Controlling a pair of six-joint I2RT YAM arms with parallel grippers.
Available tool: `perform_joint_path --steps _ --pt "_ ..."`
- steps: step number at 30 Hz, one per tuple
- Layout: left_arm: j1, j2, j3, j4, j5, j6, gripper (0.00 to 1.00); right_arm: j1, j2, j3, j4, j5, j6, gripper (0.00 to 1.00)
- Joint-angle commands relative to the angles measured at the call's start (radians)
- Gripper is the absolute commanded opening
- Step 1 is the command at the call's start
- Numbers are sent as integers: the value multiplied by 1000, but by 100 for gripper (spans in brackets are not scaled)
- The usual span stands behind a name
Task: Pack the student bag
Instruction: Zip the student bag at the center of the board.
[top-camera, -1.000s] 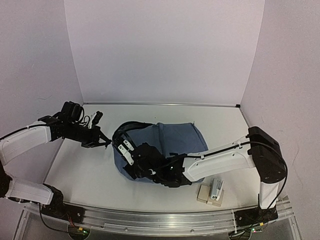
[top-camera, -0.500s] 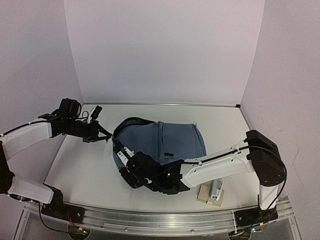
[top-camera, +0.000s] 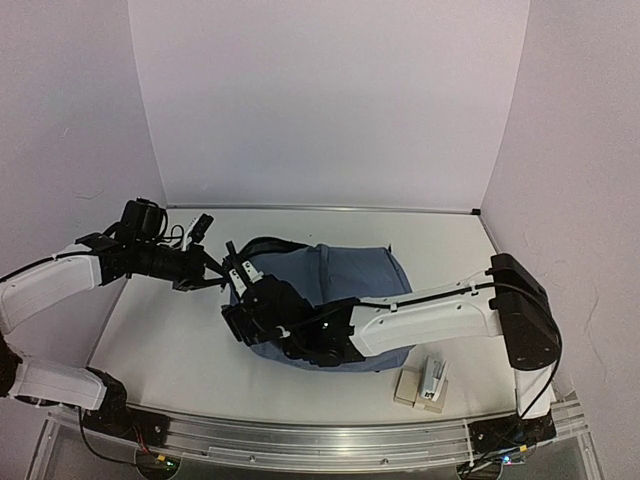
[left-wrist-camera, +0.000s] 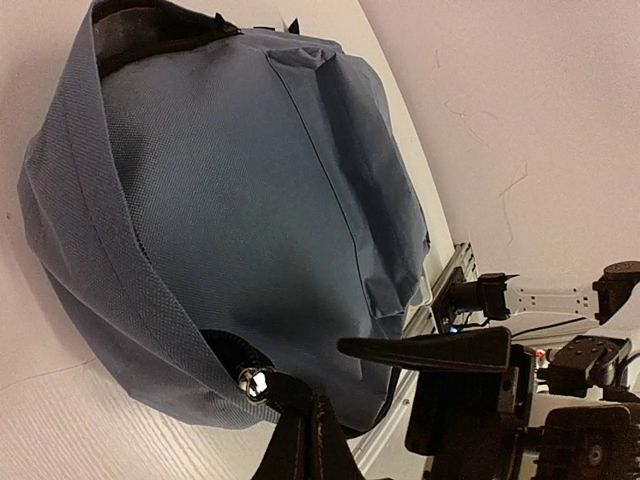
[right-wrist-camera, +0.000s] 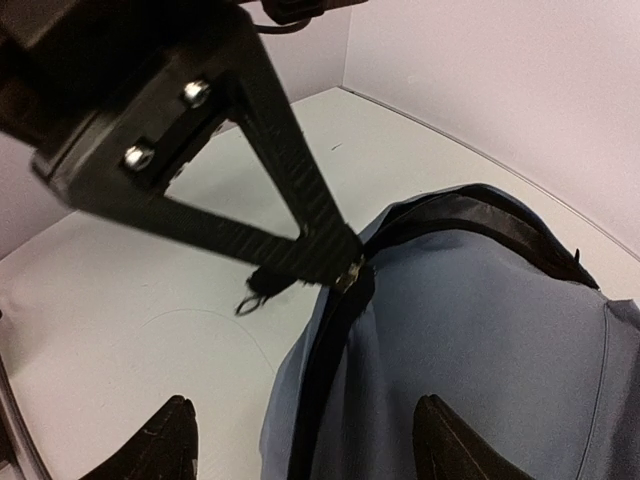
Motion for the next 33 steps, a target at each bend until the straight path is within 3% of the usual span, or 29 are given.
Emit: perform_joint_path --steps 1,4,6,8,13,21,33 --pt "-23 -32 28 115 23 -28 0 -14 69 82 -10 50 -50 59" --pt "-24 -31 40 106 -3 -20 0 -17 84 92 -4 77 -67 35" --pt "-23 -34 59 82 -58 1 0 -17 73 78 1 77 -68 11" --pt "-23 -30 84 42 -140 30 0 -17 43 36 17 50 -69 1" --pt "-24 6 152 2 -329 88 0 3 -61 -118 77 -109 -114 0" --pt "-34 101 203 49 -447 151 0 65 -146 -247 32 -233 -102 0" --pt "-41 137 183 58 -809 150 0 137 -188 -274 -92 -241 -87 0"
